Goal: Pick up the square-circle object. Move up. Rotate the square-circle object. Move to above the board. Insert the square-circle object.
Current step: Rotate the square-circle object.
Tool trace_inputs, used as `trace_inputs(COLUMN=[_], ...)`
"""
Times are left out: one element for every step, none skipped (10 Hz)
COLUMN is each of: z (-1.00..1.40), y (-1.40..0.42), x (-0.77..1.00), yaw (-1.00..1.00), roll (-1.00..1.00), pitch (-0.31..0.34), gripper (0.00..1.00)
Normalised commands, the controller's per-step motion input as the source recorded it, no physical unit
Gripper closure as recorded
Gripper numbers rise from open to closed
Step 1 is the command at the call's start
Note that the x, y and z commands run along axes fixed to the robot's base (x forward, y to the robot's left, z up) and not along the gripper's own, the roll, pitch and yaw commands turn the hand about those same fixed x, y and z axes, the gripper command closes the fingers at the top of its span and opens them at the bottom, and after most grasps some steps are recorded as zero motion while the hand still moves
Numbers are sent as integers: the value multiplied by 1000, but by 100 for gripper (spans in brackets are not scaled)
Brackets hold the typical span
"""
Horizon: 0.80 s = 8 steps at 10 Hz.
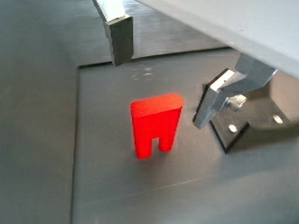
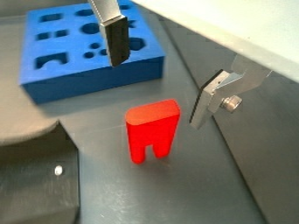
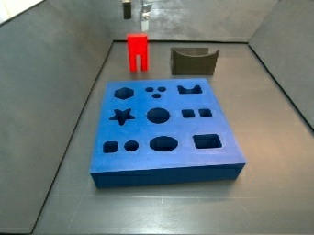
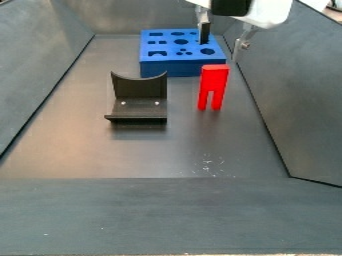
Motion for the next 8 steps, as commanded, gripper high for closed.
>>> trace_inputs(z=[-22,-22,-21,-21,-21,-21,-21,-20], y=[-5,-5,-5,-5,-5,-5,-5,-5], x=[22,22,22,22,22,22,22,22], yaw=[1000,1000,1000,1000,1000,1000,1000,1000], roll=[-4,-4,-4,-4,-5,-5,-6,-7], pitch=[11,12,13,14,16,17,20,23], gripper=[0,0,0,0,0,0,0,0])
